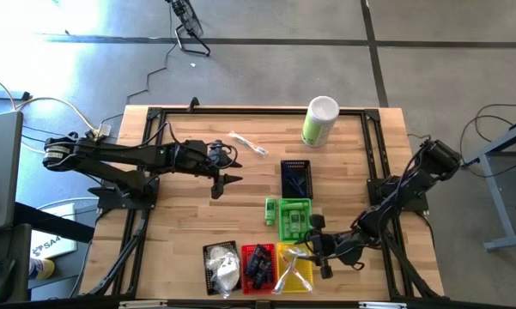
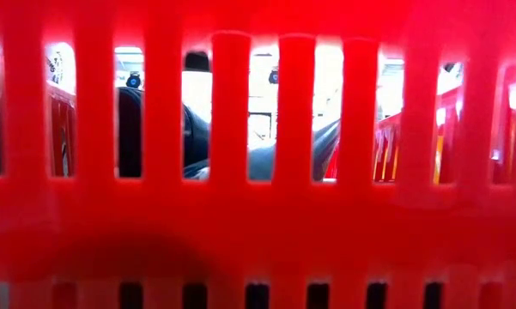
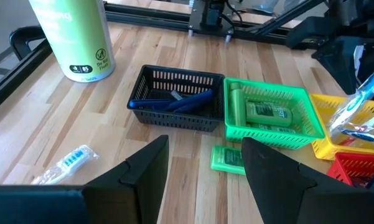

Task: Pick & Place Travel size toiletries
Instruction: Put the blue toothbrush into the yellow bin

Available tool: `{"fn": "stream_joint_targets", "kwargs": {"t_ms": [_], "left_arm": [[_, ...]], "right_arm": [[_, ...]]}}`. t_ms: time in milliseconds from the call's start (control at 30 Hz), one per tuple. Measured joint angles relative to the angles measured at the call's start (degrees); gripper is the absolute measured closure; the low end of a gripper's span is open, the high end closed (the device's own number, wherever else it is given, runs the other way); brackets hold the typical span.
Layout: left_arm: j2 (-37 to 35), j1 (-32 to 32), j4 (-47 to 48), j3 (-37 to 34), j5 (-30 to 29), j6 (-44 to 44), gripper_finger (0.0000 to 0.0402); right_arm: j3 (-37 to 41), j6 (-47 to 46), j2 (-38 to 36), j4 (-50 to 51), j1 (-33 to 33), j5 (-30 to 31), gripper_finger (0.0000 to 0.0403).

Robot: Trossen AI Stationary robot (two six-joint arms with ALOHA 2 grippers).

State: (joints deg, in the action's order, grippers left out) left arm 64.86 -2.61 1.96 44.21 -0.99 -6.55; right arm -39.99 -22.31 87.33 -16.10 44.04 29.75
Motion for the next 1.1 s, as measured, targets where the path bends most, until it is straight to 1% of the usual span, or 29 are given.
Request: {"fn": "stream_joint_targets", "kwargs": {"t_ms": [133, 233, 400, 633, 733, 833, 933, 1100], "left_arm": [[0.00, 0.00, 0.02, 0.00, 0.00, 0.00, 0.0204], [0.00, 0.00, 0.02, 0.00, -0.02, 0.01, 0.0204], [0.00, 0.00, 0.04, 0.00, -0.02, 0.00, 0.0204], [0.00, 0.00, 0.23, 0.00, -0.04, 0.00, 0.0204], [0.00, 0.00, 0.48, 0.00, -0.04, 0.00, 0.0204], [0.00, 0.00, 0.98, 0.00, -0.20, -0.02, 0.0204], [0.02, 0.00, 1.40, -0.02, -0.24, -0.22, 0.0204], [0.02, 0.00, 1.27, -0.02, -0.23, -0.28, 0.0204]], "right_arm": [[0.02, 0.04, -0.56, -0.08, 0.82, -1.54, 0.0167], [0.02, 0.84, -1.61, -1.18, 1.16, -3.44, 0.0150], [0.02, 4.13, -4.19, -5.14, 1.77, -5.94, 0.0151], [0.02, 7.14, -8.20, -5.54, 2.16, -6.04, 0.0167], [0.02, 7.05, -10.86, -1.47, 2.13, -5.65, 0.0185], [0.02, 4.32, -13.70, 4.82, 2.16, -4.93, 0.0219], [0.00, -0.85, -15.65, 11.75, 2.09, -3.60, 0.0268], [0.02, -9.94, -16.13, 22.84, 1.23, -2.62, 0.0356]]}}
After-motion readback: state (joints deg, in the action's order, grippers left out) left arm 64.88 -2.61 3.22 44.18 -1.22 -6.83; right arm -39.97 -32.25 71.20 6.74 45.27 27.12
